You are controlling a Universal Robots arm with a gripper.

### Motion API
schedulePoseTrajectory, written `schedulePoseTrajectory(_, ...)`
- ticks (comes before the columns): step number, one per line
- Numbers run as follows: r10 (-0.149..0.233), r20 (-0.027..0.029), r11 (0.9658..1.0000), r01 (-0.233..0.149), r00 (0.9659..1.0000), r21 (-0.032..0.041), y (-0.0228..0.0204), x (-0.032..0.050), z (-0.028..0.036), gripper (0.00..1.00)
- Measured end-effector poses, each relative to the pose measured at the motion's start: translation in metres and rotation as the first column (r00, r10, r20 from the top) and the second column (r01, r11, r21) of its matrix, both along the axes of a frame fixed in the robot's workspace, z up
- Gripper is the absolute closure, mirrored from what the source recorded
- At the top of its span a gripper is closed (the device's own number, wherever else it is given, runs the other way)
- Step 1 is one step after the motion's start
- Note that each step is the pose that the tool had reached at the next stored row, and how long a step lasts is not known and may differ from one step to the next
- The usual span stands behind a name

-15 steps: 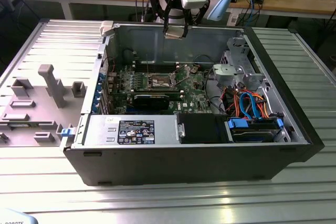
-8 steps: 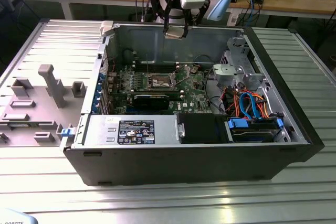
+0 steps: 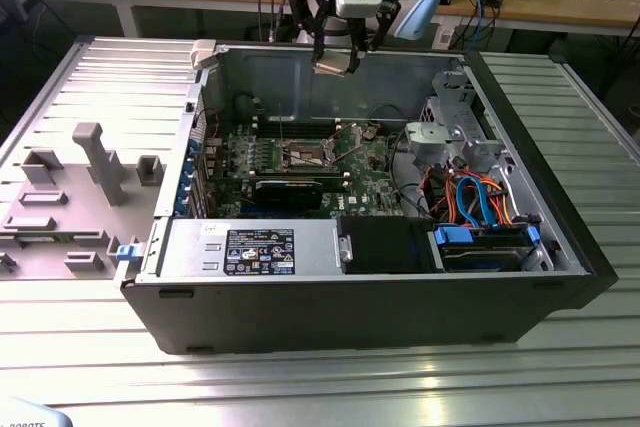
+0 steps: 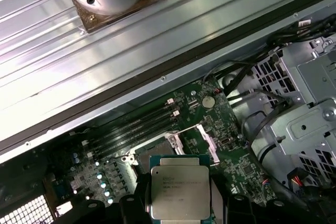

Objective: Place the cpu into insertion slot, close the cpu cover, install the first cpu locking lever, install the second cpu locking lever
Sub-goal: 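Place the cpu into insertion slot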

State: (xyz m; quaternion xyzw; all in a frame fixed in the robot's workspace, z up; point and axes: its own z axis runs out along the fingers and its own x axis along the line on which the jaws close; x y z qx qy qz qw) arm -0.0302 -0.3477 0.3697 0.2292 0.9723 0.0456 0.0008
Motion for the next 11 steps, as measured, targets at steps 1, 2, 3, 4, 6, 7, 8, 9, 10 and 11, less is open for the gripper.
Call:
schedulePoseTrajectory(1,-0.012,0.0000,0.9999,0.012,0.9999,0.0000,0.0000,0.0000,-0.0001,0.46)
schedulePoseTrajectory(2,-0.024,0.0000,0.9997,0.024,0.9997,0.0000,0.0000,0.0000,-0.0002,0.46)
schedulePoseTrajectory(3,-0.040,0.0000,0.9992,0.040,0.9992,0.0000,0.0000,0.0000,-0.0003,0.46)
schedulePoseTrajectory(4,-0.049,0.0000,0.9988,0.049,0.9988,0.0000,0.0000,0.0000,-0.0003,0.46)
schedulePoseTrajectory(6,-0.075,0.0001,0.9972,0.075,0.9972,-0.0002,0.0002,0.0000,-0.0005,0.46)
schedulePoseTrajectory(7,-0.082,0.0001,0.9967,0.082,0.9967,-0.0003,0.0003,0.0000,-0.0006,0.46)
schedulePoseTrajectory(8,-0.089,0.0000,0.9960,0.089,0.9960,-0.0005,0.0003,0.0000,-0.0005,0.46)
schedulePoseTrajectory(9,-0.100,0.0000,0.9950,0.100,0.9950,-0.0004,0.0004,0.0000,-0.0006,0.46)
schedulePoseTrajectory(10,-0.108,0.0000,0.9942,0.108,0.9942,-0.0004,0.0005,0.0000,-0.0006,0.46)
schedulePoseTrajectory(11,-0.114,0.0000,0.9935,0.114,0.9935,-0.0005,0.0005,0.0000,-0.0006,0.46)
